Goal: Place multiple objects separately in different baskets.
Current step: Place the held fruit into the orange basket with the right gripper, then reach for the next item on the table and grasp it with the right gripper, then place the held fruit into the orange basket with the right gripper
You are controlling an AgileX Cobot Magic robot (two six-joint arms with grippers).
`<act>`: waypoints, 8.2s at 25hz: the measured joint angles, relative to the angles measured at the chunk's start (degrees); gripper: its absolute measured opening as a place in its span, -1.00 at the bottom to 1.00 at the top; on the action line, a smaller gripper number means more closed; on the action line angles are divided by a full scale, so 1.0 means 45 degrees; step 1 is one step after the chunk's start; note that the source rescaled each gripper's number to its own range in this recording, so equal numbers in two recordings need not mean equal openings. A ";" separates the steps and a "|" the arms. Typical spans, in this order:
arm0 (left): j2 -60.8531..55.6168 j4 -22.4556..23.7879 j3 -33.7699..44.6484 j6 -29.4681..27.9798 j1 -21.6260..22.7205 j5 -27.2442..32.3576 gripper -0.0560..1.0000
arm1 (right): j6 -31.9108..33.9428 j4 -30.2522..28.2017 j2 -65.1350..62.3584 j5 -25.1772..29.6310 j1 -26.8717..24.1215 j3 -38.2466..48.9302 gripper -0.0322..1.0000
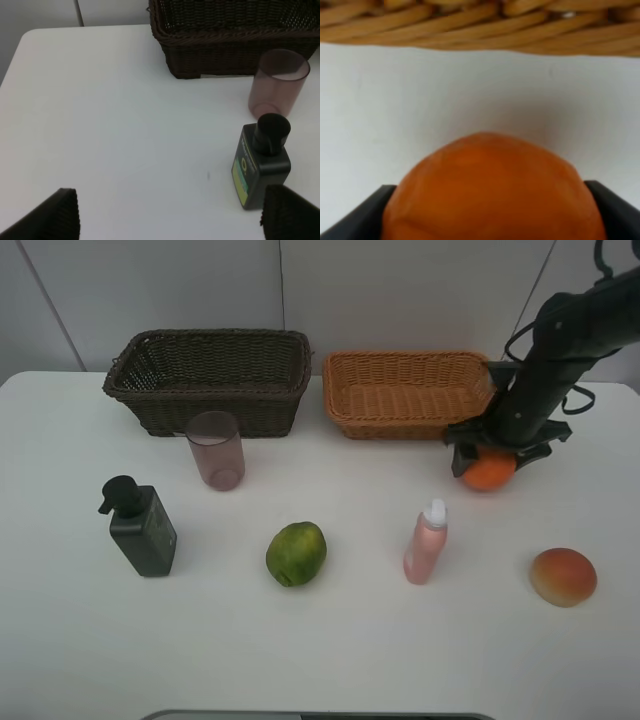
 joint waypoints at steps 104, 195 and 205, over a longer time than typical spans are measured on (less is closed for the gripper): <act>0.0000 0.0000 0.0000 0.0000 0.0000 0.0000 0.89 | -0.1034 -0.0603 -0.7766 0.1752 0.1331 0.5122 1.00; 0.0000 0.0000 0.0000 0.0000 0.0000 0.0000 0.89 | -0.5328 0.0479 -0.3987 -0.3880 -0.1014 0.8735 -0.11; 0.0000 0.0000 0.0000 0.0000 0.0000 0.0000 0.89 | -0.5328 0.0494 -0.3983 -0.3878 -0.1014 0.8735 -0.11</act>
